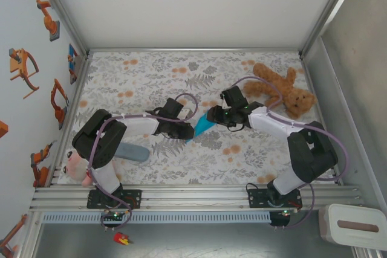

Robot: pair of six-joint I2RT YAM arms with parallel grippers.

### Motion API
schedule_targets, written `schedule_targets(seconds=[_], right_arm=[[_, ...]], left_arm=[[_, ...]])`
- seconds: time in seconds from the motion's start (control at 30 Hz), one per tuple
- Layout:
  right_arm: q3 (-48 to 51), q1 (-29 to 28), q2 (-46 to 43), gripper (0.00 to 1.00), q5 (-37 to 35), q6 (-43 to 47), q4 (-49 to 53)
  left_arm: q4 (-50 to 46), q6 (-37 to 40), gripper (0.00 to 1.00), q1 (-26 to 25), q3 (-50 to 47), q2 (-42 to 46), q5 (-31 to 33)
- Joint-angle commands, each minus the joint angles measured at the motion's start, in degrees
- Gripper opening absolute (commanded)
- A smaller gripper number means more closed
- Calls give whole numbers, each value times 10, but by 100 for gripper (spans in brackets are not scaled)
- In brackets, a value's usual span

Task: Fold a paper plane with a square sheet of paper (pick it up from the middle)
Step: Fold the wing for the fifth time at the center of the table.

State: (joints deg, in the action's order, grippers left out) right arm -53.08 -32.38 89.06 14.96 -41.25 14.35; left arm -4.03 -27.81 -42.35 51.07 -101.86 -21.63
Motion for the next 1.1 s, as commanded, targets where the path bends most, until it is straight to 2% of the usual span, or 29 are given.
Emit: schedule_targets(seconds=[0.0, 0.3, 0.5, 0.77, 1.07], right_arm=[[-5, -27, -2, 43, 13, 2, -36], [-48, -51, 82, 25, 25, -8, -66], [-70, -51, 118, 22, 29, -9, -68], [-75, -52, 132, 20, -26, -13, -22], [-73, -50, 142, 19, -52, -19, -4]], left_arm=[[-33, -2, 18, 0, 0, -23, 10], [-35, -2, 18, 2, 1, -24, 8], [-35, -3, 18, 3, 0, -22, 6], [-37, -6, 18, 4, 0, -22, 6], [-37, -8, 18, 5, -3, -21, 5]])
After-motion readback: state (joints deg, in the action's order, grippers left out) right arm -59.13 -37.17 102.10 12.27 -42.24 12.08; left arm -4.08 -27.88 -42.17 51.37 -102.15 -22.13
